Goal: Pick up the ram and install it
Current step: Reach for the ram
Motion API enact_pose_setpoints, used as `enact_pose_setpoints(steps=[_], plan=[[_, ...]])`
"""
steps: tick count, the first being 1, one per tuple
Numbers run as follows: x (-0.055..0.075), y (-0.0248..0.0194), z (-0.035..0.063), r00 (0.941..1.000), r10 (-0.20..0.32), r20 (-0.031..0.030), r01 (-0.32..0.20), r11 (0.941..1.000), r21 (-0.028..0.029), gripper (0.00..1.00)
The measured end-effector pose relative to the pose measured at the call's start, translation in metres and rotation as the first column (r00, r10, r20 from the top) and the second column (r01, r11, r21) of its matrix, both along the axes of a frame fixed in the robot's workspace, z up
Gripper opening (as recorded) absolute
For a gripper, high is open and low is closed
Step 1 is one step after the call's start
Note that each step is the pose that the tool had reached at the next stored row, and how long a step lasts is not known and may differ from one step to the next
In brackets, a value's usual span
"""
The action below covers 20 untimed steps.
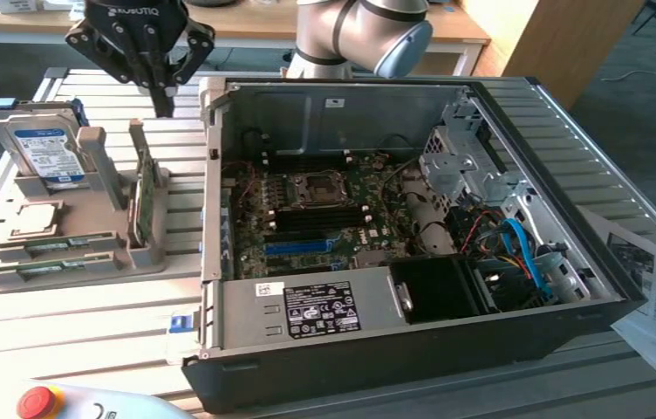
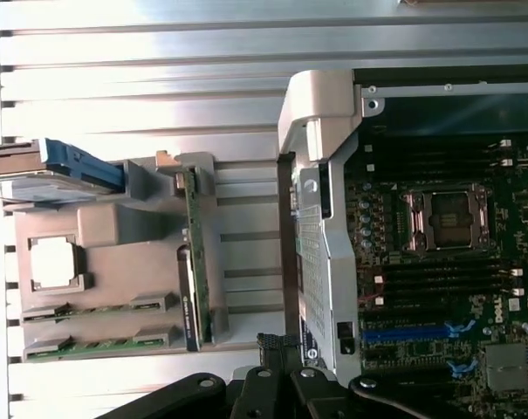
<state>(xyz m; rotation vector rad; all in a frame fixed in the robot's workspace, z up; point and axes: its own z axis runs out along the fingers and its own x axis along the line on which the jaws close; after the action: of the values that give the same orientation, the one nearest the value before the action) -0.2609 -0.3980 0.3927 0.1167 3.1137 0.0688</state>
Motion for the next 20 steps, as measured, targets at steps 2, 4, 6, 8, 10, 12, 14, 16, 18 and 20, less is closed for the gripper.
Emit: enact_pose_setpoints(steps=[2,4,6,8,10,12,14,16,18,20], plan=[[-0.006,0.0,-0.0001,1.0,0.0,0.0001,0.0,1.0,0.0001,0.1],[-0.011,0.0001,0.0,1.0,0.0,0.0001,0.0,1.0,0.0,0.1],[-0.017,0.0001,0.0,1.0,0.0,0.0001,0.0,1.0,0.0,0.1],[-0.023,0.0002,0.0,1.0,0.0,0.0001,0.0,1.0,0.0001,0.1],[-0.029,0.0002,0.0,1.0,0.0,0.0,0.0,1.0,0.0,0.1],[-0.035,0.0002,-0.0001,1.0,0.0,0.0,0.0,1.0,0.0001,0.1],[-0.042,0.0003,0.0,1.0,0.0,0.0,0.0,1.0,0.0,0.1],[-0.048,0.0003,-0.0001,1.0,0.0,0.0,0.0,1.0,0.0,0.1],[-0.054,0.0003,-0.0001,1.0,0.0,-0.0001,0.0,1.0,0.0,0.1],[-0.061,0.0003,-0.0001,1.0,0.0,-0.0001,0.0,1.0,0.0,0.1]])
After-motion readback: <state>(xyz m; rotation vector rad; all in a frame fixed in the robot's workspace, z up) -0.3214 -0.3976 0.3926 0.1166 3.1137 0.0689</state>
